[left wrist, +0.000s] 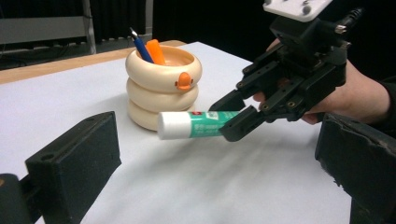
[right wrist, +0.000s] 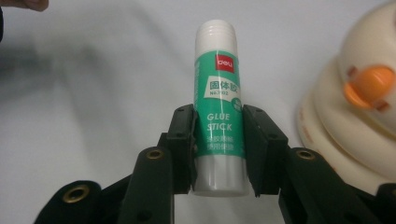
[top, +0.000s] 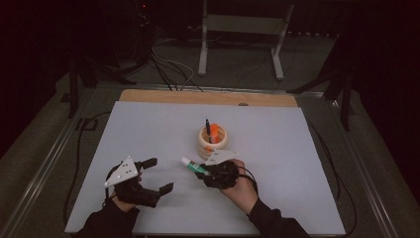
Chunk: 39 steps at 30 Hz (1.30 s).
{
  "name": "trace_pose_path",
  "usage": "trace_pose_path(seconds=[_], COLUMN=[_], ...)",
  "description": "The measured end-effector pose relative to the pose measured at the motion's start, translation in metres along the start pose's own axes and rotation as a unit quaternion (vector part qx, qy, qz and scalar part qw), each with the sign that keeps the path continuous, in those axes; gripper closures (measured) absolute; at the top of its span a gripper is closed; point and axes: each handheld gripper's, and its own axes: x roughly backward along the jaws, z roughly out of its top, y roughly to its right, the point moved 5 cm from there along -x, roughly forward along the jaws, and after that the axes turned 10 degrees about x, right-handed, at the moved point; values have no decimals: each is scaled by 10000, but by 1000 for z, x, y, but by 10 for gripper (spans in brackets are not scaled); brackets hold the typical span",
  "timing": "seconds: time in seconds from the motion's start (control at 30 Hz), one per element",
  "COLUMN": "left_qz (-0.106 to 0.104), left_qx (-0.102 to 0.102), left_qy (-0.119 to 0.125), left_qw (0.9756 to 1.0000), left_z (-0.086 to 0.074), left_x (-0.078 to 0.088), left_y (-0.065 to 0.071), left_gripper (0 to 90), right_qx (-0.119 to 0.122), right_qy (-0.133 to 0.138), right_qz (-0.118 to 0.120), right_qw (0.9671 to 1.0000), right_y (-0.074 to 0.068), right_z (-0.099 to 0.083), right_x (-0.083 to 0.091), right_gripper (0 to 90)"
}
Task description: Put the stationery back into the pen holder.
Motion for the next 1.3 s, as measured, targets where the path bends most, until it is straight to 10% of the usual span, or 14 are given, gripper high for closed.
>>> trace_pose_path(seconds=[0.63, 1.3], left_qz=[-6, -56], left_qx=[242, 1347], left_qy=[-219, -63], left_qw=[9995, 9908], left_z=[7, 10], left_x=[-33, -66], left_y=[8, 10], left_gripper=[5, 10], right_qx=[-397, -416], right_qy=[224, 678], right_qz=[-361, -550], right_qw=[9983, 9953], right_y=[15, 16], right_z=[-31, -24], right_x=[43, 58], right_gripper=[654, 655])
